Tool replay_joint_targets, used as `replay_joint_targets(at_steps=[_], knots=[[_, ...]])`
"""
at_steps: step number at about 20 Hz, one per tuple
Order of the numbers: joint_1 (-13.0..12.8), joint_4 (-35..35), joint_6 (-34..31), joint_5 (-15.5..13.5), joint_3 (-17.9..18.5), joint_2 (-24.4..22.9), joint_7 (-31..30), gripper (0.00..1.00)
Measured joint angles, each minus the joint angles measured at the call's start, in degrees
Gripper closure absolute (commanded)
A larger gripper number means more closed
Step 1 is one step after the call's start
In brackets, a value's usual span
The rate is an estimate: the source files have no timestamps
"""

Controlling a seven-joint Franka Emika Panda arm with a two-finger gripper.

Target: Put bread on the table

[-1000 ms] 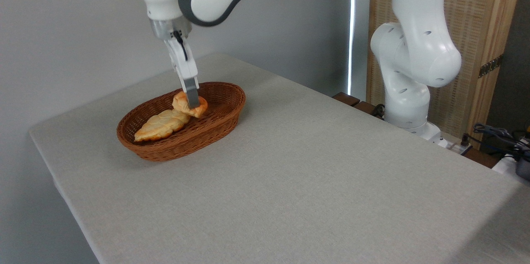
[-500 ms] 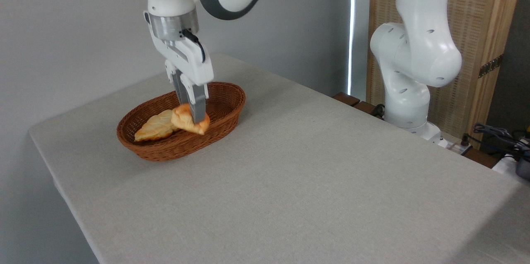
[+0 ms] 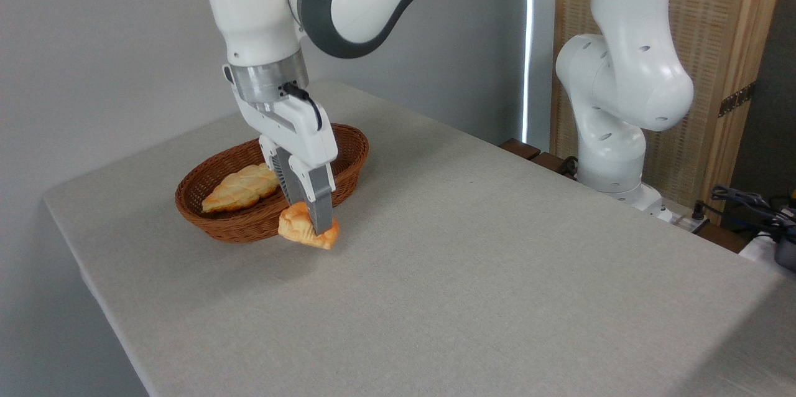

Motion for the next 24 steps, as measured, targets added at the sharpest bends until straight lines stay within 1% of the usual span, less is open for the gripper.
replay_joint_targets(at_steps=[4,17,22,24], knots=[[0.0,0.0,0.0,0.08,0.08,1.2,0.0,0.0],[-0.02,0.53,0.07,0.09,0.11,1.03,0.0,0.0],[-0.46,5.11,0.29,0.09,-0.07,0.11,-0.1,0.0],[-0.95,6.18,0.27,0.09,-0.38,-0.2,-1.31,0.0]])
